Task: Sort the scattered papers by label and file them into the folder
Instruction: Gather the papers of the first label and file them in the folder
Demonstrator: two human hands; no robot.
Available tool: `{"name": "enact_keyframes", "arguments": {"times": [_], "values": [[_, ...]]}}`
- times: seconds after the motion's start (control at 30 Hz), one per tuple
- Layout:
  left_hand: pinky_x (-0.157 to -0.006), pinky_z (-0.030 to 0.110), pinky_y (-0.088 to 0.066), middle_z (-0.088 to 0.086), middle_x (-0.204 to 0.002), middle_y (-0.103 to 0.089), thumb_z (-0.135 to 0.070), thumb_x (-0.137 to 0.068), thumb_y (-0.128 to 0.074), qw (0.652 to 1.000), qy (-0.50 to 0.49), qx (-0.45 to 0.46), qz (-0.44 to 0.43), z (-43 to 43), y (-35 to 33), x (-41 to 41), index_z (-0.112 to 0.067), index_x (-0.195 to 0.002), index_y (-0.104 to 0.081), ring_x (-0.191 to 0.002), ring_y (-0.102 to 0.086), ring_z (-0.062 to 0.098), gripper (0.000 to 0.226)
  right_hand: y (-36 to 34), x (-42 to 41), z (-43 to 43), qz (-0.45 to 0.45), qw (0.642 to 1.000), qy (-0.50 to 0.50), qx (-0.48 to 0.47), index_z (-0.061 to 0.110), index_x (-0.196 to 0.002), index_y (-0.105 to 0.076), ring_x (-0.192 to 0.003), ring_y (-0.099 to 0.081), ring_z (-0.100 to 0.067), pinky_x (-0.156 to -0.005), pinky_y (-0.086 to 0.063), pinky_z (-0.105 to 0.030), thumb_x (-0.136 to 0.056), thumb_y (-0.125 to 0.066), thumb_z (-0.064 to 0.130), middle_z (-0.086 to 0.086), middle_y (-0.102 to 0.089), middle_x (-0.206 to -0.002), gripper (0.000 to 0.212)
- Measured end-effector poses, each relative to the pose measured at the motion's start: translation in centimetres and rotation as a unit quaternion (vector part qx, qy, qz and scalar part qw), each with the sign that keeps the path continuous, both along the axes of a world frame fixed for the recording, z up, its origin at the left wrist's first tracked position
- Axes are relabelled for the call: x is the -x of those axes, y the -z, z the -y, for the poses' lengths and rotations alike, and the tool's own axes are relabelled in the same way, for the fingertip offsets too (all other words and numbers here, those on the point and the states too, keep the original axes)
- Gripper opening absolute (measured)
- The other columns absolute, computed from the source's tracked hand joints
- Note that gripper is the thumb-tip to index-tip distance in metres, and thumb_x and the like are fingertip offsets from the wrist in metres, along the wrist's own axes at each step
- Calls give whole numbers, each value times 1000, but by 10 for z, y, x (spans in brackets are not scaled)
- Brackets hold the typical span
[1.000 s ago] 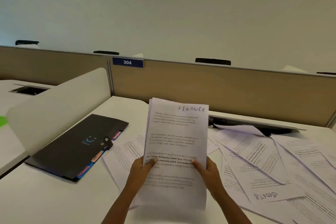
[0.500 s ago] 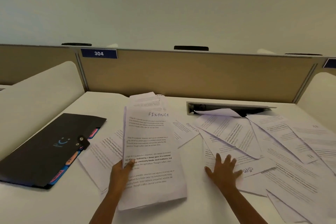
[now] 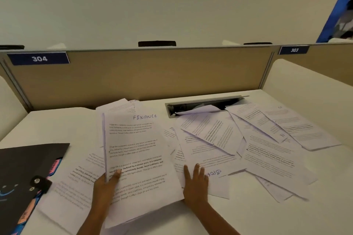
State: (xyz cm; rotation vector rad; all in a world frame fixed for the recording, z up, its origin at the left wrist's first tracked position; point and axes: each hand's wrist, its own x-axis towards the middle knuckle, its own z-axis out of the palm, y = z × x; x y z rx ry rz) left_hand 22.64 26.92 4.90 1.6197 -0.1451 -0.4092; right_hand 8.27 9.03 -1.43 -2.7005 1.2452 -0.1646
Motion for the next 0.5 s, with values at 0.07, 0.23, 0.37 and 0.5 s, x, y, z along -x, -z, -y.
{"name": "enact_keyframes", "arguments": {"times": [0.07, 0.23, 0.37, 0.5], "values": [[-88, 44, -48, 14, -100, -63, -17, -89, -56, 1000, 2, -1, -5, -1, 0, -5, -6, -117, -57, -87, -61, 32, 30, 1, -3, -5, -9, 1000, -9, -2, 16, -105, -53, -76, -69, -39, -57, -55, -46, -13, -83, 46, -23, -71, -89, 101], [-86, 46, -49, 17, -102, -63, -18, -88, -57, 1000, 7, -3, -22, -4, 0, -11, -5, -115, -57, -85, -61, 33, 30, -12, 9, 8, -64, 995, -44, -58, 19, -96, -67, -70, -70, -26, -50, -55, -36, -61, -44, 53, -8, -71, -87, 54], [-84, 47, -50, 16, -101, -63, -19, -88, -57, 1000, 13, 0, -23, -4, -4, -10, -6, -117, -56, -84, -62, 34, 32, -31, 21, 19, -52, 994, -97, -27, 14, -139, -31, -120, -44, -29, -96, -40, -40, -88, -48, 15, -7, -43, -139, 54], [-86, 43, -48, 15, -105, -62, -18, -88, -57, 1000, 7, 16, -22, -5, -9, -12, -4, -121, -54, -88, -60, 31, 36, -43, 23, 14, -20, 993, -116, -28, 17, -142, -28, -125, -41, -23, -101, -34, -31, -96, -36, 9, -6, -42, -140, 47]]}}
